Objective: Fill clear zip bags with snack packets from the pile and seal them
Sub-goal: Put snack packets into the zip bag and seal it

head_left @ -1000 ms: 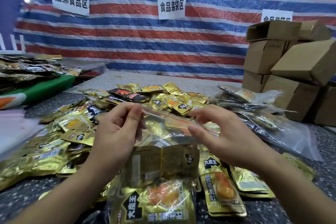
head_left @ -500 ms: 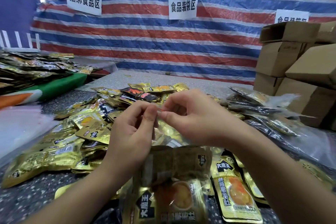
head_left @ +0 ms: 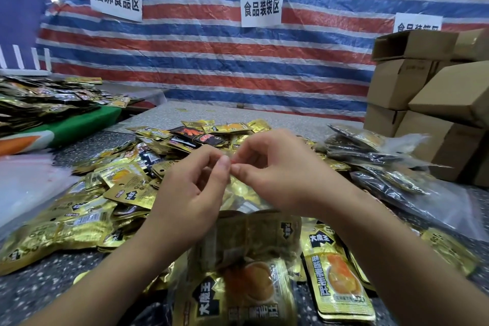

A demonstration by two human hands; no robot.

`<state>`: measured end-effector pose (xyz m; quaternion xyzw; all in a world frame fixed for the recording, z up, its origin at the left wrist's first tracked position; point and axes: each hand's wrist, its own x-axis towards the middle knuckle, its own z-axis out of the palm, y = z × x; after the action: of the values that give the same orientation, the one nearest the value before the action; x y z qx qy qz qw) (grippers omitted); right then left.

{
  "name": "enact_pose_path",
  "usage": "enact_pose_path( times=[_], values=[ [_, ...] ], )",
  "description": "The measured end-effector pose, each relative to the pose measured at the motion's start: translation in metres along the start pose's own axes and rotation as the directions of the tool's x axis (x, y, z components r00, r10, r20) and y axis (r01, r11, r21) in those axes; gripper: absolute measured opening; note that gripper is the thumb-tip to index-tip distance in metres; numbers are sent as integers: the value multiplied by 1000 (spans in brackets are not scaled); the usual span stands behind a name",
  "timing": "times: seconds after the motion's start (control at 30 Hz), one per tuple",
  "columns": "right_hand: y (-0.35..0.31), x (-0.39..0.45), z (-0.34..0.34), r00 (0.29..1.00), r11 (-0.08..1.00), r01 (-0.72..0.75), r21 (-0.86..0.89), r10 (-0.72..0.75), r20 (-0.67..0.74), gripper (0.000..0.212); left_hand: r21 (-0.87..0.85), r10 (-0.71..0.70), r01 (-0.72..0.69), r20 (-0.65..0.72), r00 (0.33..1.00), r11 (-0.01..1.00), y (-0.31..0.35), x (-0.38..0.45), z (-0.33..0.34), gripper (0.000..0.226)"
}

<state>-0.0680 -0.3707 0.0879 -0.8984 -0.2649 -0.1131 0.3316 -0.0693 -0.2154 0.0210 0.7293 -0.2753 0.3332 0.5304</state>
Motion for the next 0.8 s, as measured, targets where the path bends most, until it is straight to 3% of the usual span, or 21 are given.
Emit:
enact_pose_path(
  times=[0.17, 0.57, 0.8],
  values=[
    [-4, -2, 2, 998, 999, 6, -50, -9, -57, 25, 119, 62, -51, -92, 994, 992, 5, 0, -3, 21],
    [0, -31, -52, 997, 1000, 1, -27, -3, -72, 16, -62, 36, -38, -43, 998, 997, 43, 29, 14, 26],
    [9, -23, -95, 999, 998, -33, 62, 32, 30, 16, -141, 6, -2, 27, 1000, 990, 53, 62, 26, 28]
  ],
)
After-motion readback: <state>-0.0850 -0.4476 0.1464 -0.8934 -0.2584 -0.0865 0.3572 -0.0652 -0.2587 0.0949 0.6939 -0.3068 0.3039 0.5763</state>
